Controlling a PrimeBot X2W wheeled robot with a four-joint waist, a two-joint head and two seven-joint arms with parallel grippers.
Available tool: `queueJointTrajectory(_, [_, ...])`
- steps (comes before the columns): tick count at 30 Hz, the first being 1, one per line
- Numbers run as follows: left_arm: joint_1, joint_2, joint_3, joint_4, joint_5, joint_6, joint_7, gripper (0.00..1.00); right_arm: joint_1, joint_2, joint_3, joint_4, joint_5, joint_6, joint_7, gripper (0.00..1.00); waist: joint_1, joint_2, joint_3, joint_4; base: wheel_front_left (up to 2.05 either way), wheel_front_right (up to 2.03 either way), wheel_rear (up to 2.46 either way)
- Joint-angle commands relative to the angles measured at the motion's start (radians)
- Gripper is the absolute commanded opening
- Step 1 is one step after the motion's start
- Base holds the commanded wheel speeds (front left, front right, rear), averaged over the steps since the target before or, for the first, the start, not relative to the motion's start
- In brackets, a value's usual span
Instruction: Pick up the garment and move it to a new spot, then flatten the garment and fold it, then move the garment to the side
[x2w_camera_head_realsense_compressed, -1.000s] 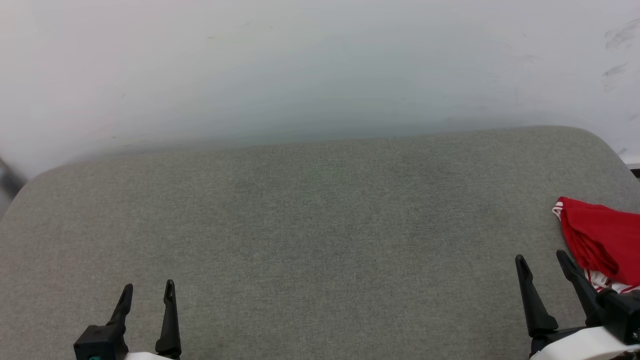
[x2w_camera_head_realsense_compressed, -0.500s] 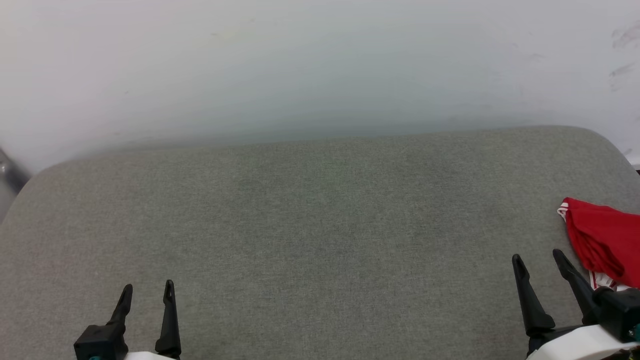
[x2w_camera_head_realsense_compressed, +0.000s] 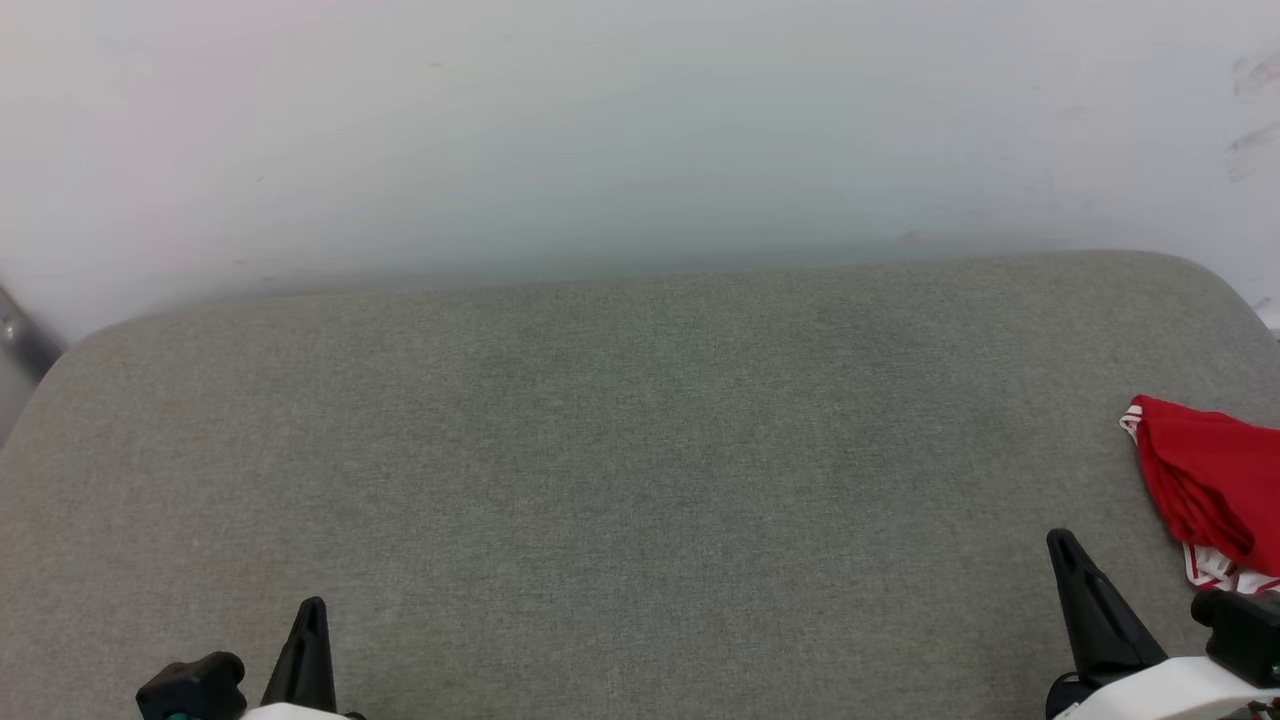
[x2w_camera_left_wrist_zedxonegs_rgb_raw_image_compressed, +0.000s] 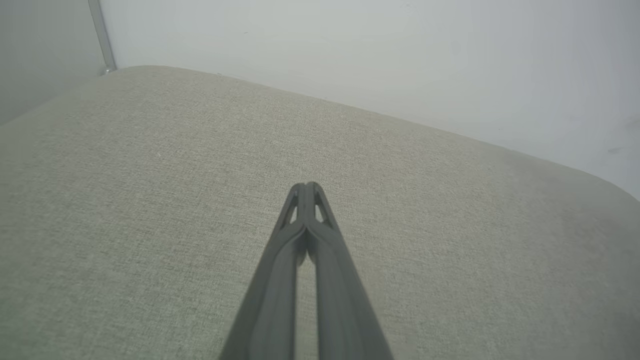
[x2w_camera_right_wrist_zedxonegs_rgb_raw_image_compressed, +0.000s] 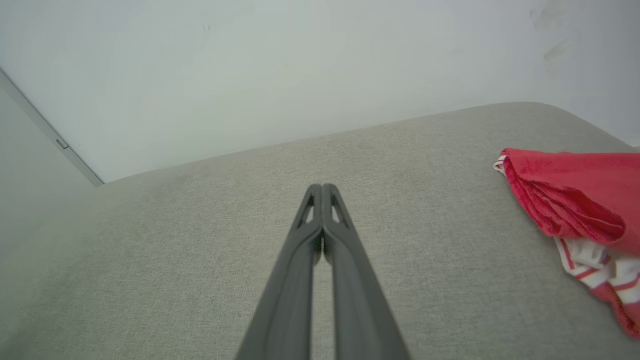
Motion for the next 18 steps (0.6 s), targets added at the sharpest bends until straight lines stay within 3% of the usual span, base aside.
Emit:
queueJointTrajectory(1, [-0.032,0.000,0.016,-0.007,-0.031,-0.012,0.005,0.00,-0.032,0.001,-0.006,-0.005,0.042,0.000,0.002,0.00,0.0000,0.0000,0.000,0.000,0.00,0.00,0.00])
queueJointTrajectory(18, [-0.085,-0.058,0.083,0.040,-0.256,-0.092,0.069,0.00,-0.085,0.012,-0.019,0.064,0.327,0.000,0.019,0.00,0.0000,0.0000,0.007,0.007,0.00,0.00,0.00])
